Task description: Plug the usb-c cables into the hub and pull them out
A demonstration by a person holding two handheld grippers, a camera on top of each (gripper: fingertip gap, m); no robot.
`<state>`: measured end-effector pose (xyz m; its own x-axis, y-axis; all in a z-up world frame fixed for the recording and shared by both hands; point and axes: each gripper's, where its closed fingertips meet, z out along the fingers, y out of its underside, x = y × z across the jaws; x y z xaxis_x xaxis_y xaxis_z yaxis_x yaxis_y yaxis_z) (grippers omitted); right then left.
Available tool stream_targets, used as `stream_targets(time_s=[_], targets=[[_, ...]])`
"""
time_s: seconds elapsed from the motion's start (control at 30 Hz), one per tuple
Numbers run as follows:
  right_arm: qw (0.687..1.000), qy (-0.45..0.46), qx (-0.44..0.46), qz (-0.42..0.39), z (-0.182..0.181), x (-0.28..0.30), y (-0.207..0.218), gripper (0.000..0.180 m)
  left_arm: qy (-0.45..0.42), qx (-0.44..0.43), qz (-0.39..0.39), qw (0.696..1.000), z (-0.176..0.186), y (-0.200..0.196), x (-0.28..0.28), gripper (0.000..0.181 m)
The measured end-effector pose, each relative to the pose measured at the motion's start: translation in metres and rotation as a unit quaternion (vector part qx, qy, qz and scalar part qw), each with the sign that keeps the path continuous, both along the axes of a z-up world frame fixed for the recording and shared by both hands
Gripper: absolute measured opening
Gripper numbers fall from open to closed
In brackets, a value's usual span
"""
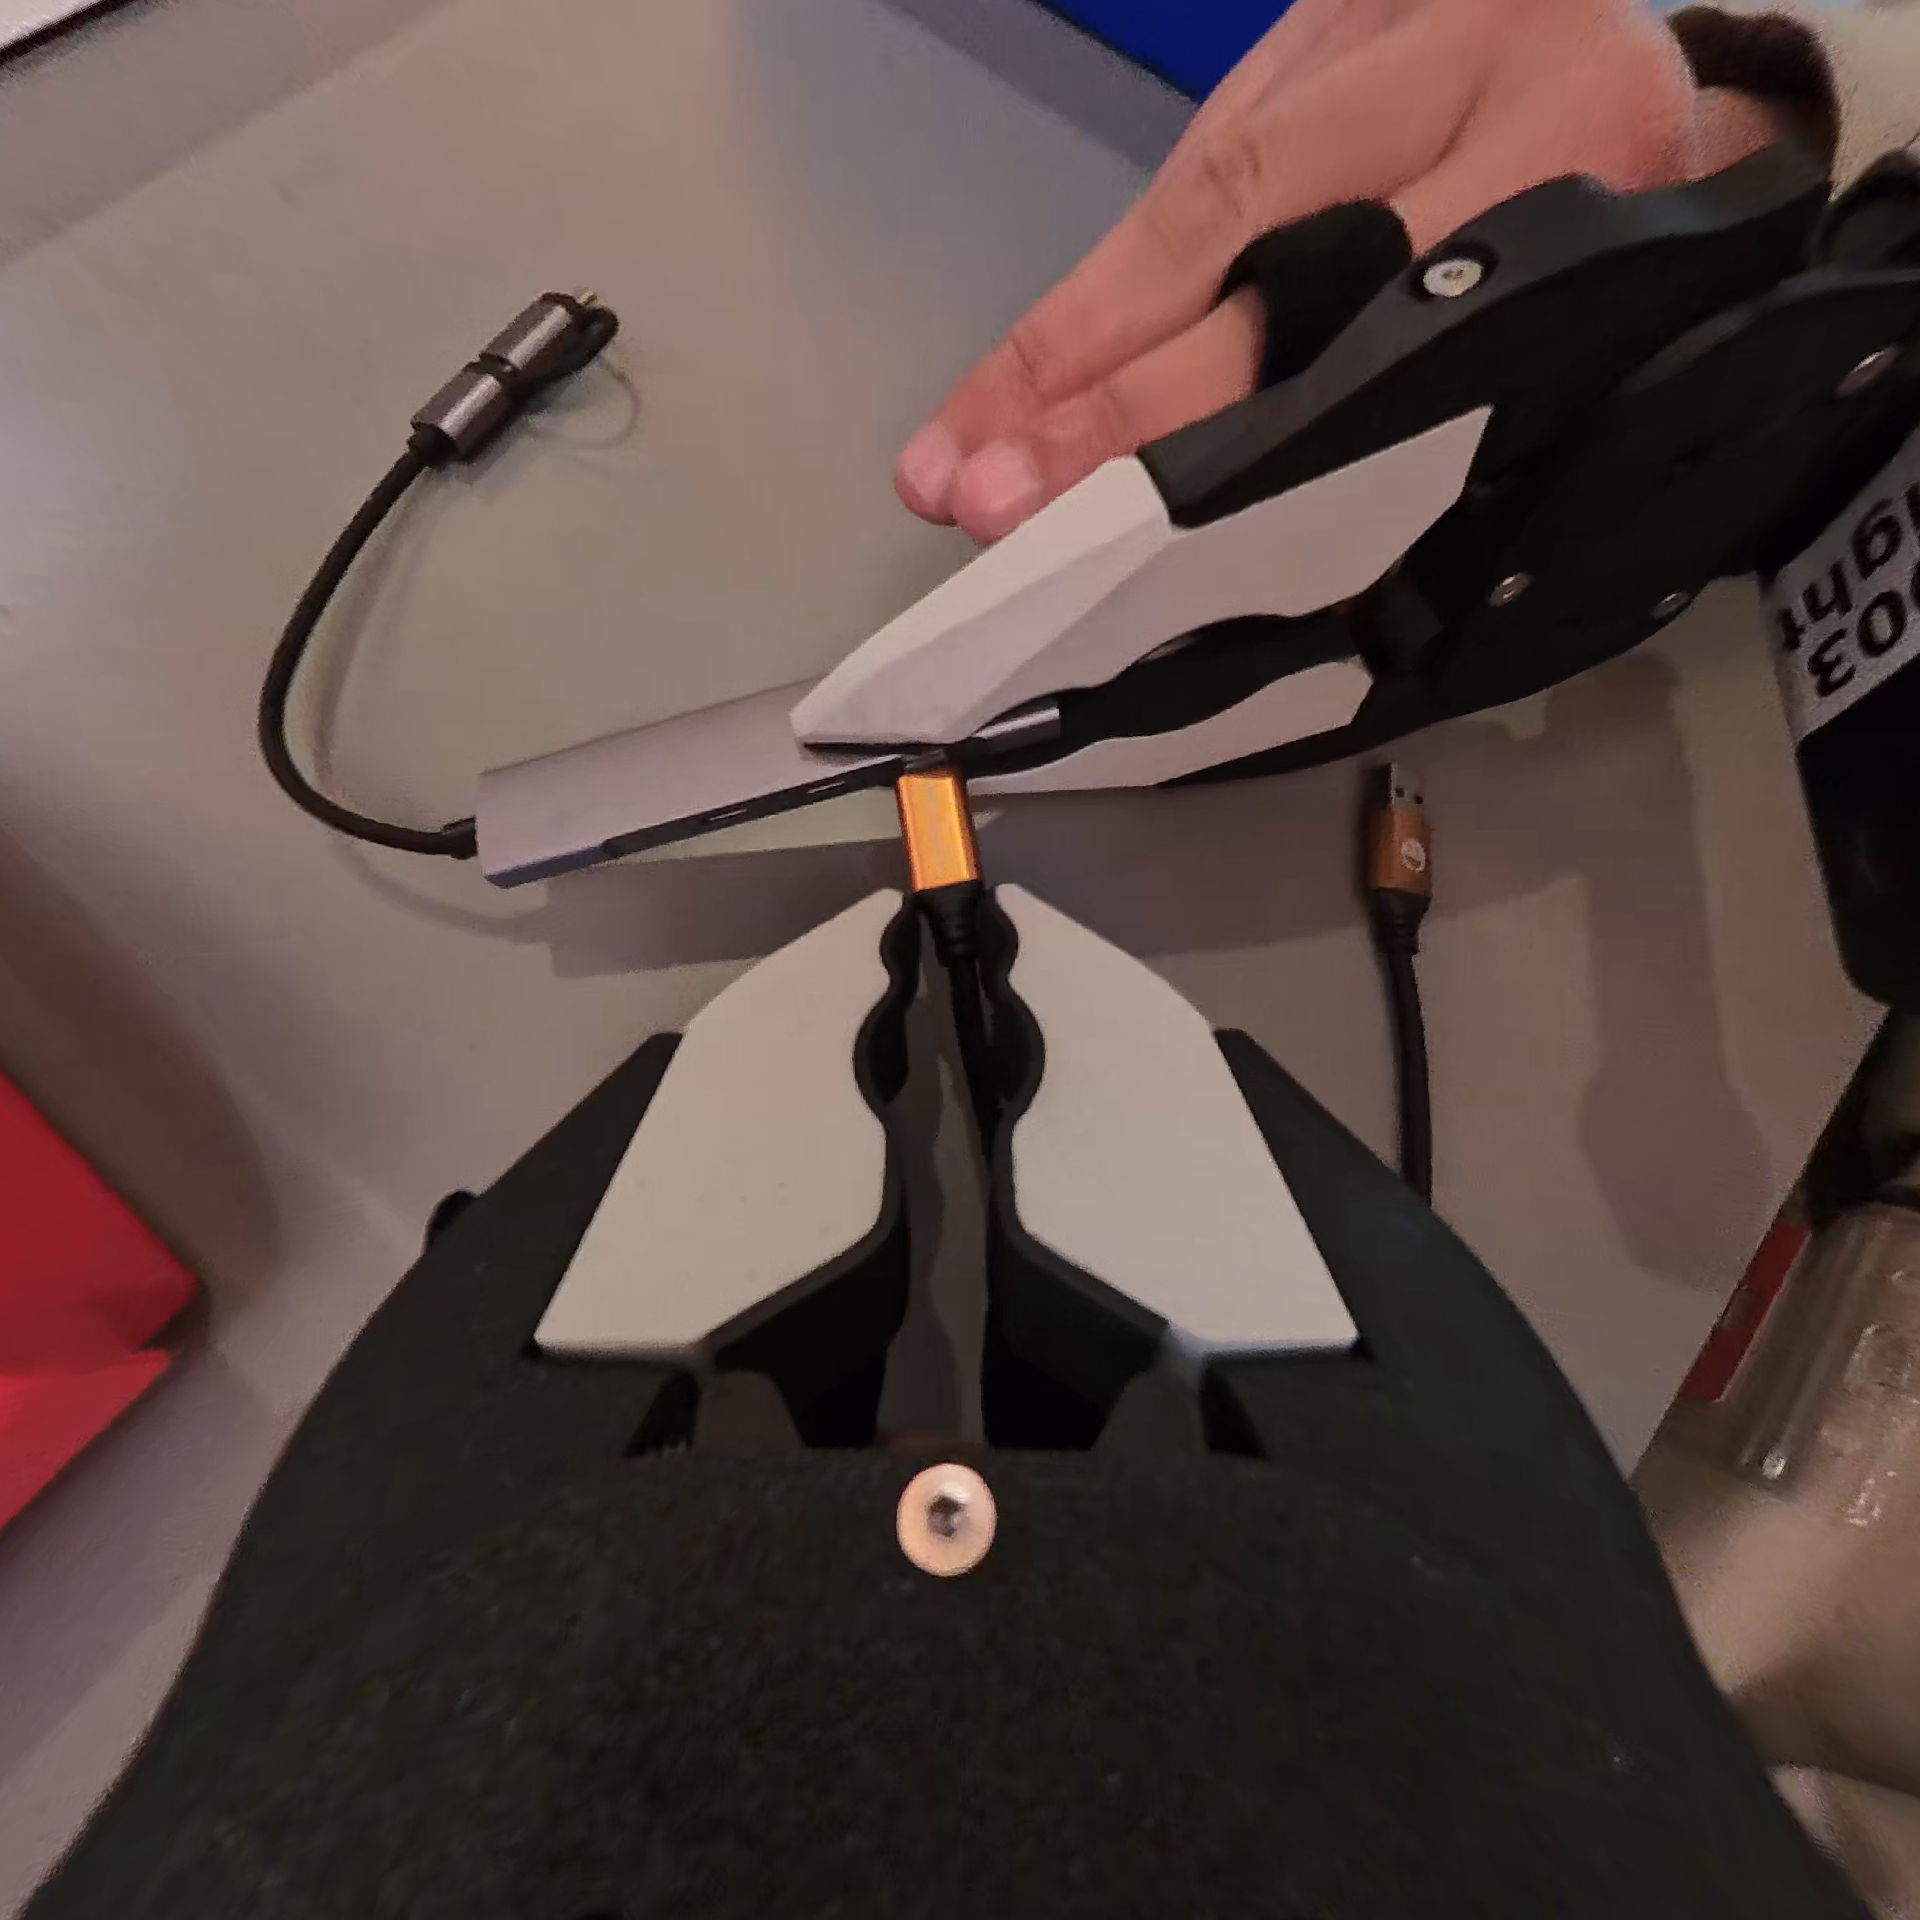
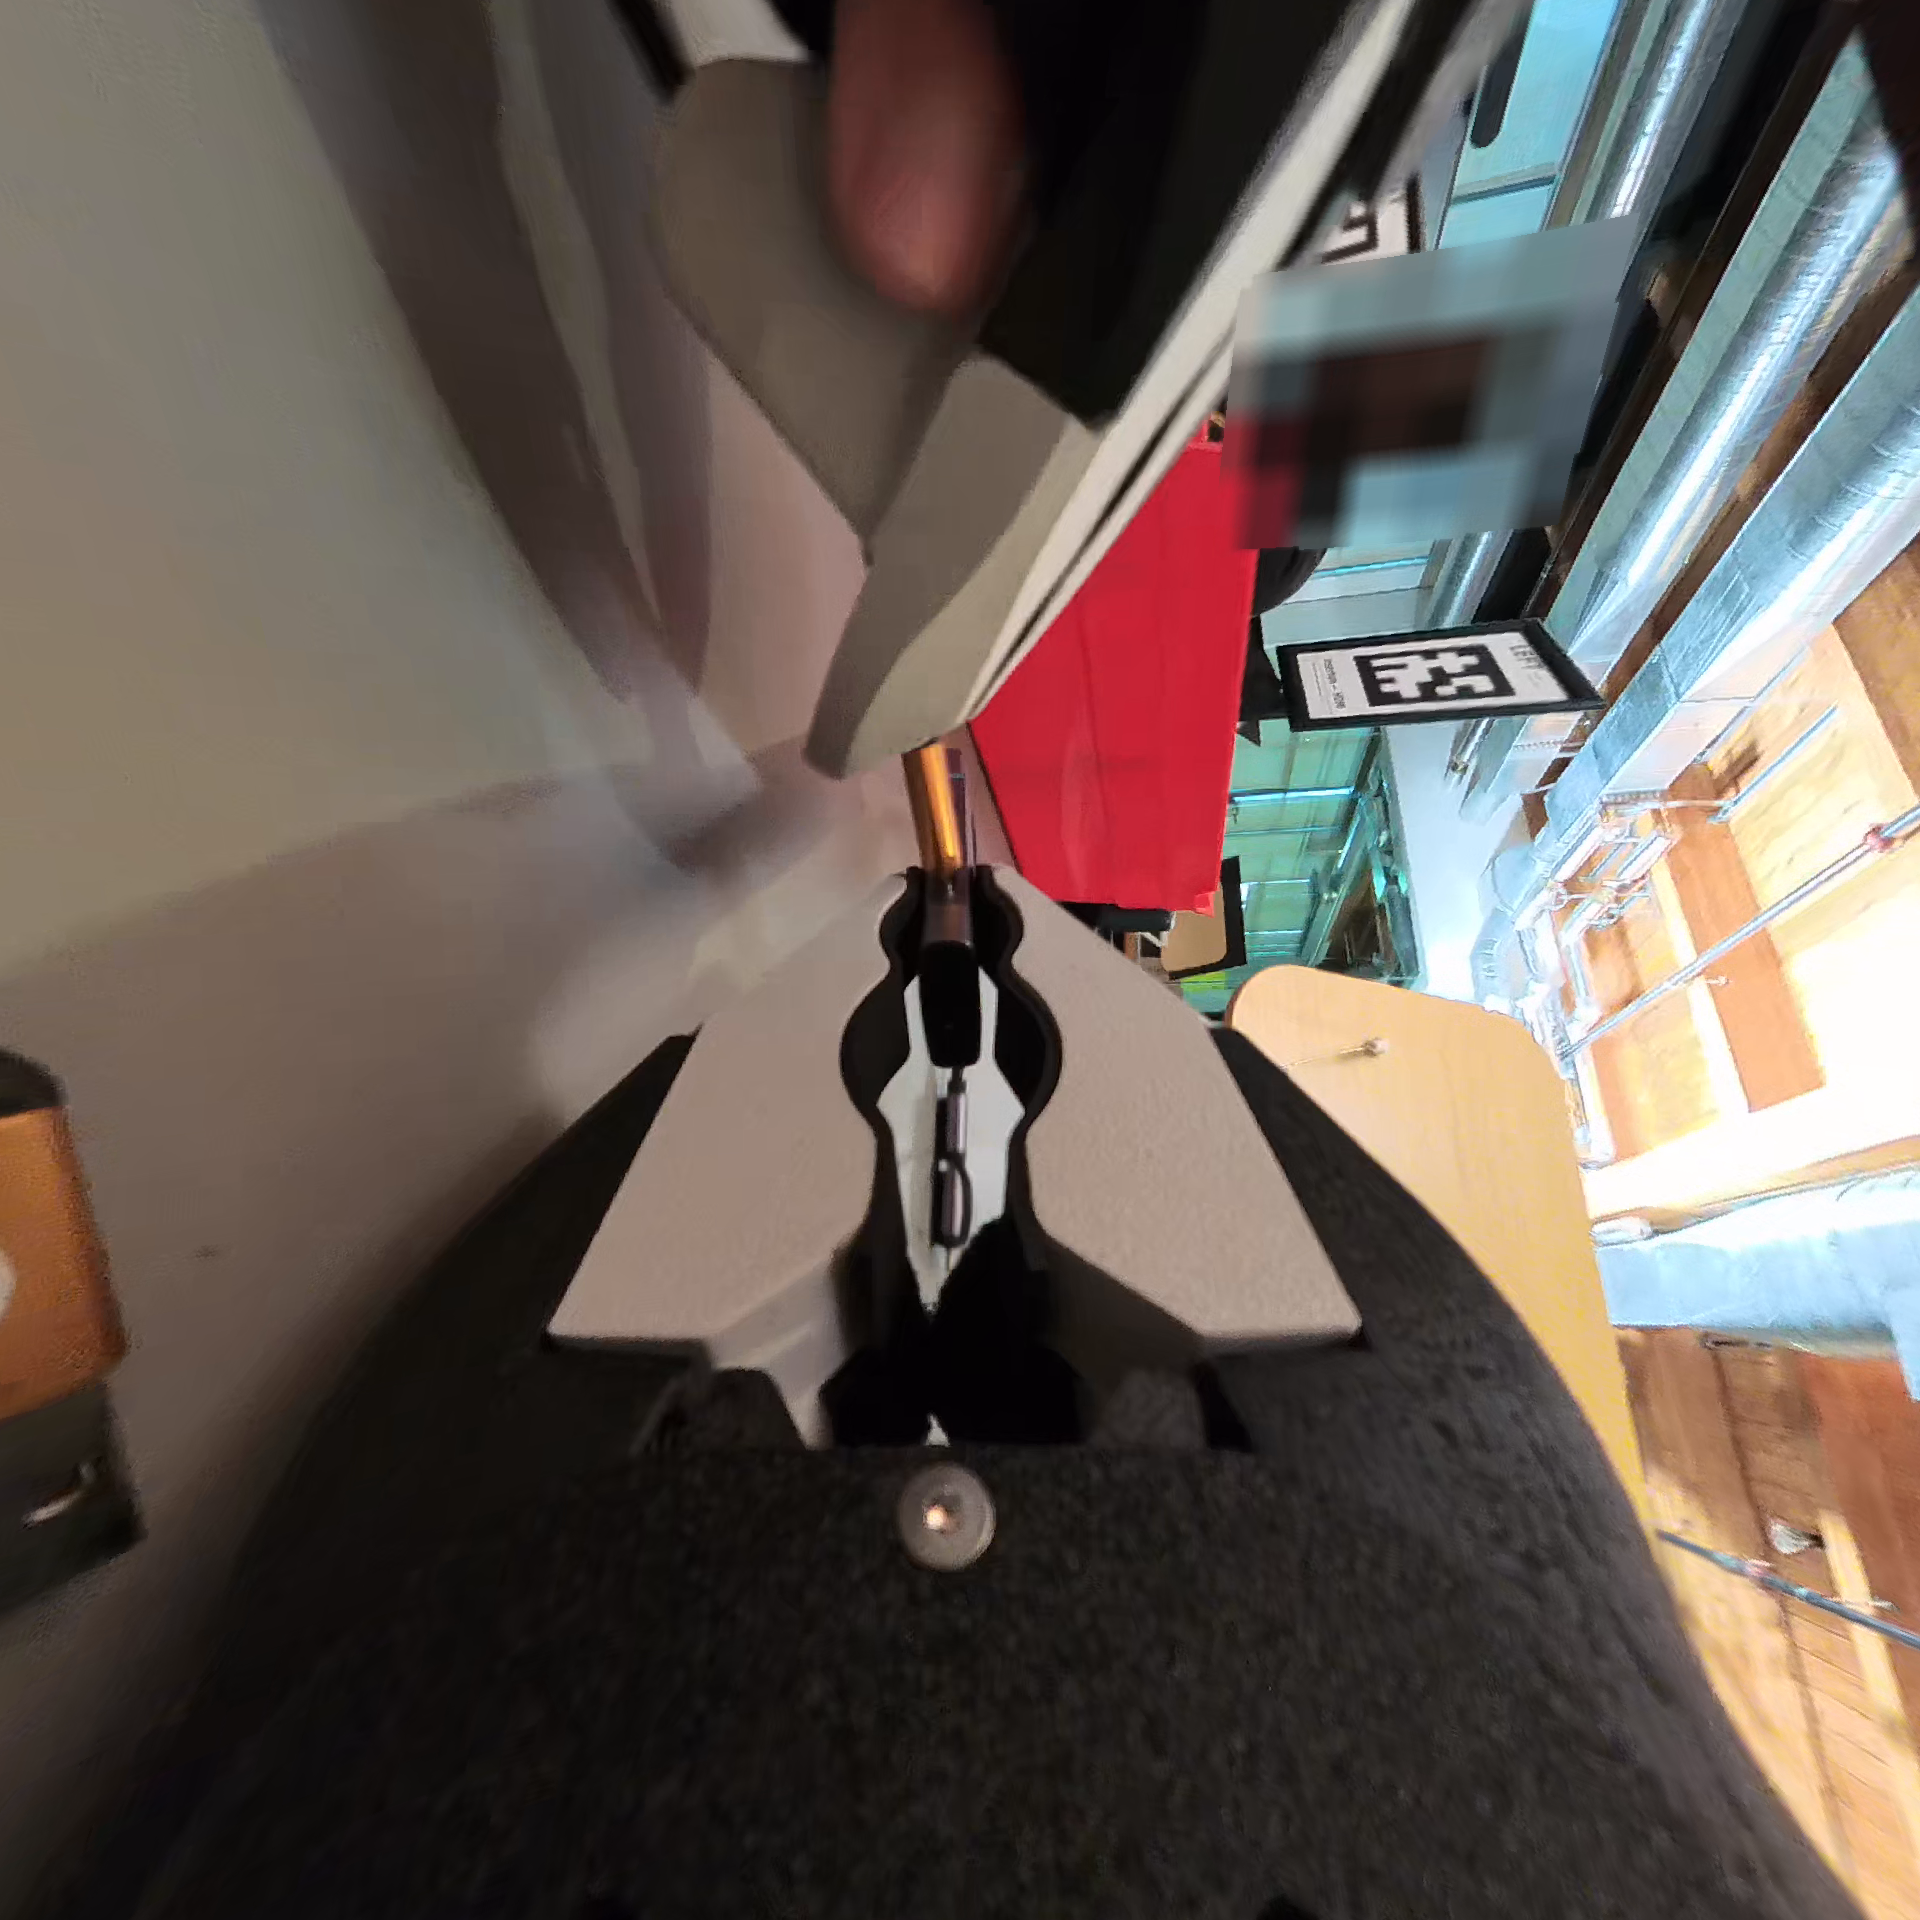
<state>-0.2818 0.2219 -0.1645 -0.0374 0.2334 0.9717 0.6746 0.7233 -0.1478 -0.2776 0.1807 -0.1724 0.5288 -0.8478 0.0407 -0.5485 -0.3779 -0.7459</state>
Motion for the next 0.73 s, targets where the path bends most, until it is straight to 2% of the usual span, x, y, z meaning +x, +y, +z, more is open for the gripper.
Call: stream_targets(time_s=[0.13, 0.37, 0.57, 0.67, 0.73], targets=[[1.000, 0.011, -0.001, -0.008, 0.006, 0.001, 0.000, 0.008, -0.017, -0.012, 0.010, 1.000, 0.006, 0.001, 0.001, 0.009], [0.997, -0.027, 0.062, -0.033, 0.005, 0.000, 0.000, 0.007, -0.036, -0.037, 0.021, 0.998, 0.004, 0.002, 0.005, 0.009], [0.998, 0.024, -0.021, -0.045, 0.008, 0.004, 0.009, 0.009, -0.043, -0.022, 0.028, 0.998, 0.012, 0.010, -0.001, 0.007], [0.998, 0.025, -0.016, -0.058, 0.006, 0.010, 0.016, 0.017, -0.035, -0.024, 0.030, 0.999, 0.008, 0.013, -0.007, 0.007], [0.998, 0.026, -0.017, -0.046, 0.005, 0.011, 0.014, 0.009, -0.038, -0.030, 0.028, 0.998, 0.006, 0.013, -0.009, 0.007]])
